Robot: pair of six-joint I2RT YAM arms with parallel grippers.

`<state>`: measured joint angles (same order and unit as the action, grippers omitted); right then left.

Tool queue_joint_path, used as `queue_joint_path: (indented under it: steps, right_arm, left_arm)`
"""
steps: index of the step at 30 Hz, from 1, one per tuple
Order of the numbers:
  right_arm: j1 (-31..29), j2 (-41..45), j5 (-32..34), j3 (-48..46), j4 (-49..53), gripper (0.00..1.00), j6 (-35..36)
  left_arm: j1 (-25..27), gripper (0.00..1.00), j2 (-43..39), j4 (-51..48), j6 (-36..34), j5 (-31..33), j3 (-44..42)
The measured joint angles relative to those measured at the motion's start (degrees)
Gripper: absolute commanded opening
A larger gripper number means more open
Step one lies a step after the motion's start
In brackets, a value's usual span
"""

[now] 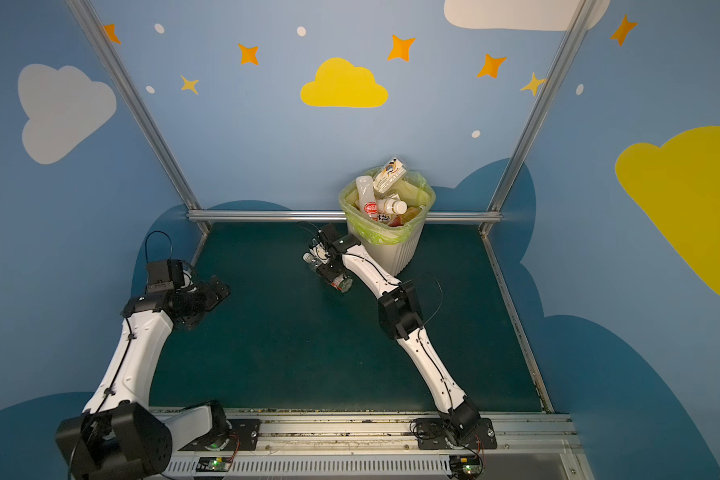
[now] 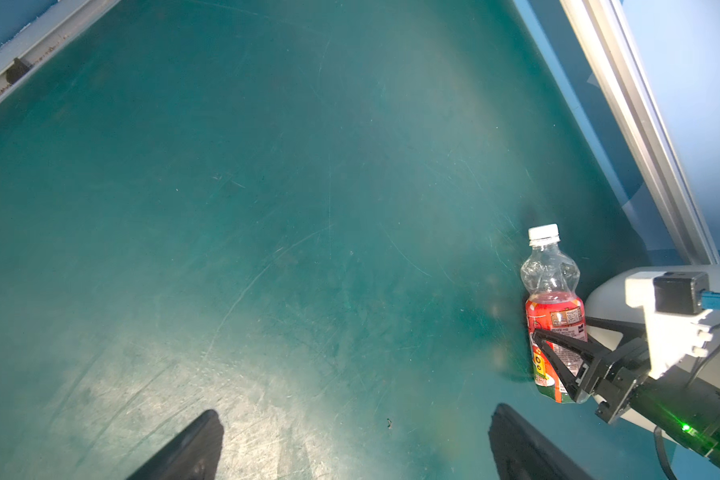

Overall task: Throw the plastic bottles in the bin
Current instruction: 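Lower the right gripper onto the clear red apple-label bottle and grasp it, then lift the red-label bottle over the bin and open the right gripper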

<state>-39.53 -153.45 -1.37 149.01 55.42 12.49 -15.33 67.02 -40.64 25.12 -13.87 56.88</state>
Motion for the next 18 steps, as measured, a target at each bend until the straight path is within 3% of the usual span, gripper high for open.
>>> queue_joint_path:
  steps: [8,18]
  right_arm:
    - [-0.76,1.31,-0.46,-1.99,0.37,0.46,-0.76]
    - [-1.22,8.26,-3.96,-8.96,1.42,0.42,-3.96]
  left_arm:
    - [-0.02,1.0,0.0,-0.15,0.24,-0.85,0.0]
    - [-0.04,1.0,-1.75,0.13,1.29,-2.19,-1.01]
